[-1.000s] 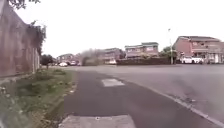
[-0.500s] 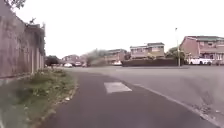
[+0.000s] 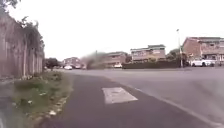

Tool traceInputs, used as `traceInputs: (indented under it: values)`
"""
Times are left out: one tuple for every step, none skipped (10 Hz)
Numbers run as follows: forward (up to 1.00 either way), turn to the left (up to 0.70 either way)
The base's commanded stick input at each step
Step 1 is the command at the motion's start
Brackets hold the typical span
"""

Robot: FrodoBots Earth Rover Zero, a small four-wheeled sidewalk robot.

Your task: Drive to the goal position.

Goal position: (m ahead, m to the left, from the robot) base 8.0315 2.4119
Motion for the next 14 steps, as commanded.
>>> traceInputs:
  values:
    - [1.0,0.36]
    - [1.0,0.39]
    - [1.0,0.39]
    - [1.0,0.4]
    - [1.0,0.4]
    - [1.0,0.4]
    - [1.0,0.4]
    - [1.0,0.23]
    - [1.0,0.04]
    - [1.0,0.0]
    - [1.0,0.0]
    - [1.0,0.0]
    - [1.0,0.0]
    - [1.0,0.0]
